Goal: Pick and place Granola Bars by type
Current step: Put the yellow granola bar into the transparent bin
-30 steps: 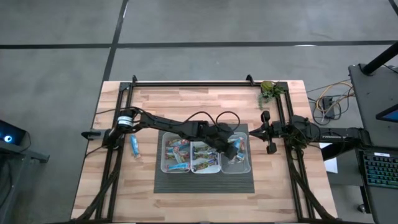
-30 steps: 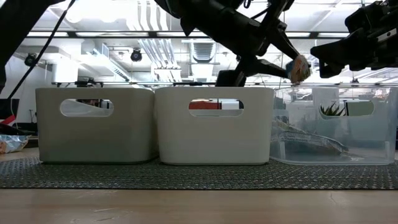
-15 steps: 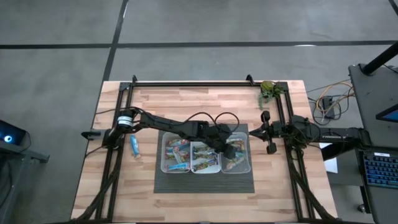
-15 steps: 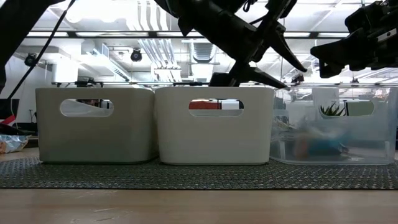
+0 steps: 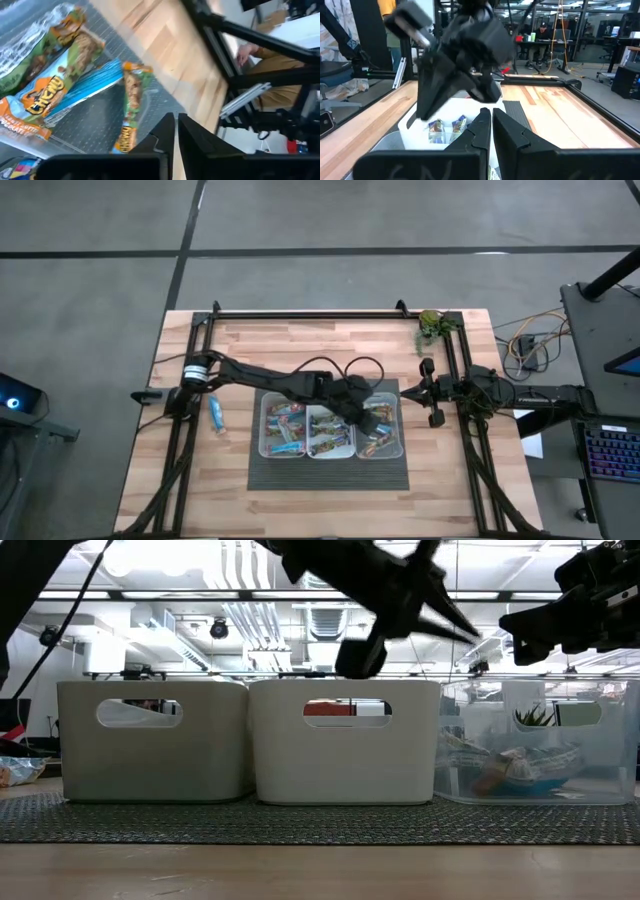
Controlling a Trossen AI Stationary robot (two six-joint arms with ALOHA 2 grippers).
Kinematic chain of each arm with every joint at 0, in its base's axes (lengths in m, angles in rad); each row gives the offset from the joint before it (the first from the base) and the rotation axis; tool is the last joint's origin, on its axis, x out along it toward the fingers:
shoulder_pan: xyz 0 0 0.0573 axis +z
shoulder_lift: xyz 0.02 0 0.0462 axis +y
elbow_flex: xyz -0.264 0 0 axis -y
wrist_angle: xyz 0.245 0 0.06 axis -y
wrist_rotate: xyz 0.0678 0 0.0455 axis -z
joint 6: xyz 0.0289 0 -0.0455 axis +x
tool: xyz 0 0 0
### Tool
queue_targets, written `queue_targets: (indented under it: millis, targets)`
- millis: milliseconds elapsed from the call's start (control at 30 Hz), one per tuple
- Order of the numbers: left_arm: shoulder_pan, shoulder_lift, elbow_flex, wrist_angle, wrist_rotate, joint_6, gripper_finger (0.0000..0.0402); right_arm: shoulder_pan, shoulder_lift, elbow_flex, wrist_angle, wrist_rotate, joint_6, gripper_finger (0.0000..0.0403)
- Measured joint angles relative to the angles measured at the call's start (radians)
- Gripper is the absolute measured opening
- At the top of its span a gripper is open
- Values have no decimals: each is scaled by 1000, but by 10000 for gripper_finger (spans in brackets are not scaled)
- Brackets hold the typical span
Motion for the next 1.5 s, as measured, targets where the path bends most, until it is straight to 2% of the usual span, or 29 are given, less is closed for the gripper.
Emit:
queue_targets:
  millis: [200,467,733,967,1267,1500]
  targets:
    - [1,-66,1,-39,6,21,1,0,0,0,0,0,0,9]
    - [1,-219,1,-292,11,108,0,0,0,0,0,0,0,9]
    - [-2,-342,0,-504,-6,114,0,0,0,0,0,0,0,9]
    - [-1,-411,0,-682,-64,110,0,0,0,0,0,-1,0,9]
    - [0,-445,-1,-870,-69,80,0,0,0,0,0,0,0,9]
    - [0,-491,-122,-886,-66,6,0,0,0,0,0,0,0,9]
